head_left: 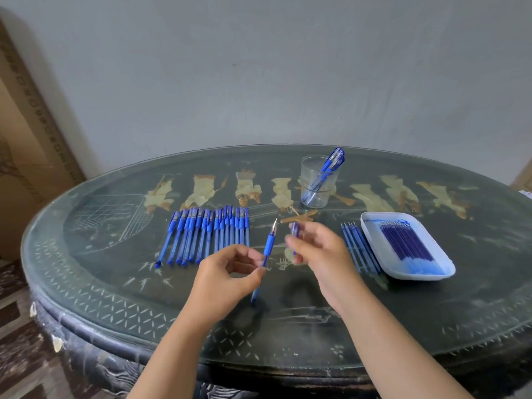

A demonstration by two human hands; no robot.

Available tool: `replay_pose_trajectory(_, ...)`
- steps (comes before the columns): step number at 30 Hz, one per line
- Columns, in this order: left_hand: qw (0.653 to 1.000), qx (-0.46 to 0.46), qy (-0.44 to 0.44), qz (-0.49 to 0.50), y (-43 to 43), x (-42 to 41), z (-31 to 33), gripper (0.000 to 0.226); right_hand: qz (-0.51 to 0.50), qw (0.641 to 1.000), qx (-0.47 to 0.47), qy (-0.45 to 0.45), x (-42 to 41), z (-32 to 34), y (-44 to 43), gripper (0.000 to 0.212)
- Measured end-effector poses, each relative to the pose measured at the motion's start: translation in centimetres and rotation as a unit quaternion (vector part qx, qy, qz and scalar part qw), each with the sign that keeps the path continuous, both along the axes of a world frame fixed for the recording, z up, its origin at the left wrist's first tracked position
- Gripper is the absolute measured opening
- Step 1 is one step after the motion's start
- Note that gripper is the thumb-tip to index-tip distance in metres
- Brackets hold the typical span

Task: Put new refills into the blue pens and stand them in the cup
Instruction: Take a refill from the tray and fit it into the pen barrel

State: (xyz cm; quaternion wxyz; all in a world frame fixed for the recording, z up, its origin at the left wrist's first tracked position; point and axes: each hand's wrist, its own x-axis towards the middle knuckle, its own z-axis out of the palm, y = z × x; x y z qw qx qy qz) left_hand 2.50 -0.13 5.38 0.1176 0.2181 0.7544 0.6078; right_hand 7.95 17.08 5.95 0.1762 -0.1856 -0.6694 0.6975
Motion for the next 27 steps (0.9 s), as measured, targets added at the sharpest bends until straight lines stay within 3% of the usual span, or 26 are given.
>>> replay_pose_trajectory(3,1.000,-0.003,0.003,-0.008,0.3,0.1,0.0,0.017,-0.008,0.982,-0.163,0.097,0.2,1.6,0.5,0.032)
replay_pose_trajectory(7,1.000,-0.004,0.007,-0.011,0.8,0.0,0.0,0.016,-0.007,0.967,-0.206,0.148,0.1,3.0,0.3,0.029)
replay_pose_trajectory(16,1.000,0.001,0.019,-0.018,1.3,-0.2,0.0,0.017,-0.034,0.990,-0.089,0.102,-0.4,3.0,0.0,0.018)
replay_pose_trajectory(27,0.999,0.007,0.014,-0.030,1.3,-0.6,-0.1,0.016,-0.051,0.991,-0.037,0.114,-0.2,3.7,-0.4,0.019)
